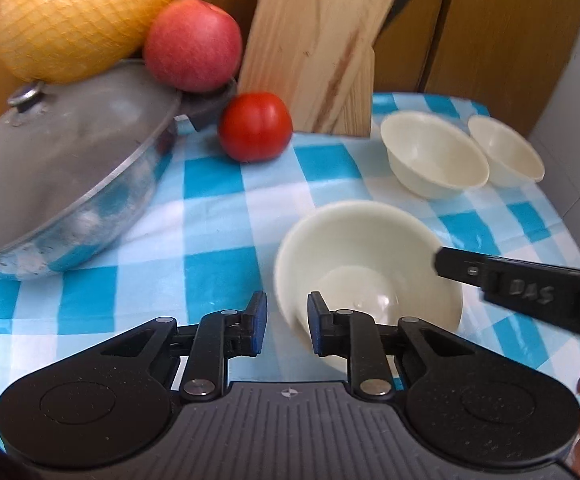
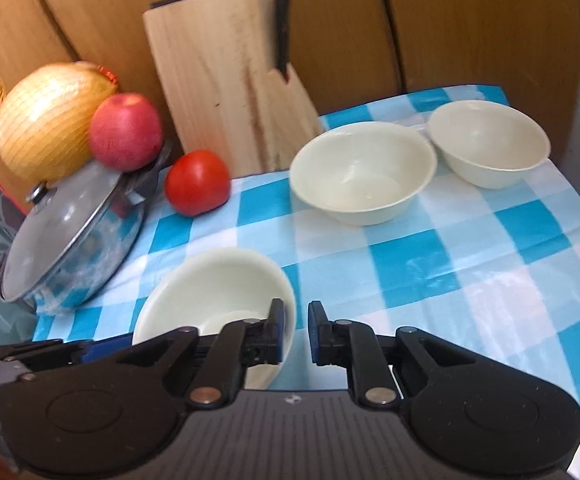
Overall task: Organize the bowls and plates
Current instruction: 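Lift the large cream bowl with both tools toward the plate stack, then lower the large cream bowl onto the plate stack with both tools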
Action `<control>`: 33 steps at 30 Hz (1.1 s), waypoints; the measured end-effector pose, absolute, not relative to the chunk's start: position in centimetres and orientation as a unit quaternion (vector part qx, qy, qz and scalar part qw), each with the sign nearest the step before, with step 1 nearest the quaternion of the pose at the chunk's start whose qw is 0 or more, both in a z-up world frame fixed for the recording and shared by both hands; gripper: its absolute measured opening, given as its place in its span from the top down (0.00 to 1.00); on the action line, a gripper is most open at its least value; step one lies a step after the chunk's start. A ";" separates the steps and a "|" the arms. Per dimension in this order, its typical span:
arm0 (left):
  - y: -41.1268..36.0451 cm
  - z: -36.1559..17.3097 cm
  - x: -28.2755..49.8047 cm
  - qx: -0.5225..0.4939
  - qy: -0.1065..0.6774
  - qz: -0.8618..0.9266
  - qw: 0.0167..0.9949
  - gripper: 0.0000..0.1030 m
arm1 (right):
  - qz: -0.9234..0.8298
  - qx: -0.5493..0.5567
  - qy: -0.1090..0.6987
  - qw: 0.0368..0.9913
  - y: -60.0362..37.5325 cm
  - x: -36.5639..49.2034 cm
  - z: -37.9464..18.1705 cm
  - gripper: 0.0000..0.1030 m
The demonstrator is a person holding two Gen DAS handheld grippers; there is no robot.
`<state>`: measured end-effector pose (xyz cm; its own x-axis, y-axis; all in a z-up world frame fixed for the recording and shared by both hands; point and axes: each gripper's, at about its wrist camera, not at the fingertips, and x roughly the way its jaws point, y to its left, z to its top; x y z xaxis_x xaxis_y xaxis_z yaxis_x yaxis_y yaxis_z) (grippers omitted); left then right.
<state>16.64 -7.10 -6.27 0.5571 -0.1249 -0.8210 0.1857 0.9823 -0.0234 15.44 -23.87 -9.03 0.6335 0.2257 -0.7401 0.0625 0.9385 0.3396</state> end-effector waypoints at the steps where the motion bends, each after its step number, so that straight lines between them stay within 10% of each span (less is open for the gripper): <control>1: -6.8 -5.8 16.4 0.026 0.458 -0.088 0.884 0.71 | 0.044 0.176 0.422 0.888 -24.4 15.3 -8.7 0.86; 24: -16.6 -6.5 28.6 -0.034 0.466 -0.130 0.874 0.42 | -0.040 0.256 0.388 0.884 -33.0 21.7 -9.3 0.74; 33: -18.3 -9.4 30.1 0.004 0.493 -0.105 0.864 0.85 | -0.033 0.265 0.400 0.877 -33.4 23.5 -10.6 0.90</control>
<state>30.10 -18.35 -9.42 0.4913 -0.1783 -0.8525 0.1861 0.9777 -0.0972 23.49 -33.37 -10.62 0.6777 0.1533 -0.7191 0.2701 0.8577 0.4374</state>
